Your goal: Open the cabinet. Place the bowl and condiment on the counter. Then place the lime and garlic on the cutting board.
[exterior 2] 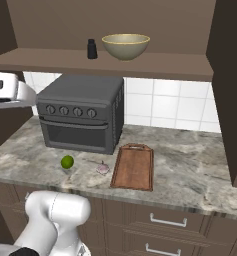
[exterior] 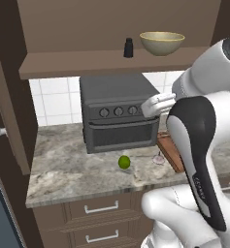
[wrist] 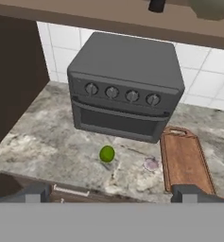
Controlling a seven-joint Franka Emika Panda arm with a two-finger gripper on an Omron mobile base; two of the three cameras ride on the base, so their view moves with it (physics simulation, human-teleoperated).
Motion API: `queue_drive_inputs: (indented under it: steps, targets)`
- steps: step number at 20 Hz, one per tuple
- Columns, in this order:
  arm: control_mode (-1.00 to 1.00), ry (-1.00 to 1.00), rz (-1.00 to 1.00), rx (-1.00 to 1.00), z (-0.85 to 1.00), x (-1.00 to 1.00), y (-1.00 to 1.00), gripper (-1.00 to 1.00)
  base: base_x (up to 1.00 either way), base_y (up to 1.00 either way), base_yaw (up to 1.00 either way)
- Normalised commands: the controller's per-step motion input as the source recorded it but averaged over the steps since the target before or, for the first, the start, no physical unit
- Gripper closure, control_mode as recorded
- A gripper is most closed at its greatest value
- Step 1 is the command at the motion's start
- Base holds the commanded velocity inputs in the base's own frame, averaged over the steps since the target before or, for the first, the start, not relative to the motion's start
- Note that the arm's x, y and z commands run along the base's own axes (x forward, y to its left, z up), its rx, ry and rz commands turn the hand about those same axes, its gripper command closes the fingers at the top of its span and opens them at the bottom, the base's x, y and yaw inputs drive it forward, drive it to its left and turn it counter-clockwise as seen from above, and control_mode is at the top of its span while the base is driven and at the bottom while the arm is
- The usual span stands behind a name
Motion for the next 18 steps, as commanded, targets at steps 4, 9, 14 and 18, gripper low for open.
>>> queue_drive_inputs:
  steps: [4,9,14,18]
  targets:
    - [-1.00,-0.23,-0.02,0.03,-0.19,-0.11,-0.45,-1.00,0.00,0.00,0.00]
    - [-1.00,-0.26,-0.01,0.13,0.01,0.01,-0.27,-1.00,0.00,0.00,0.00]
    - [-1.00,-0.18,-0.06,0.15,0.13,0.17,-0.06,-1.00,0.00,0.00,0.00]
    - [-1.00,-0.13,-0.10,0.15,0.26,0.19,-0.01,-1.00,0.00,0.00,0.00]
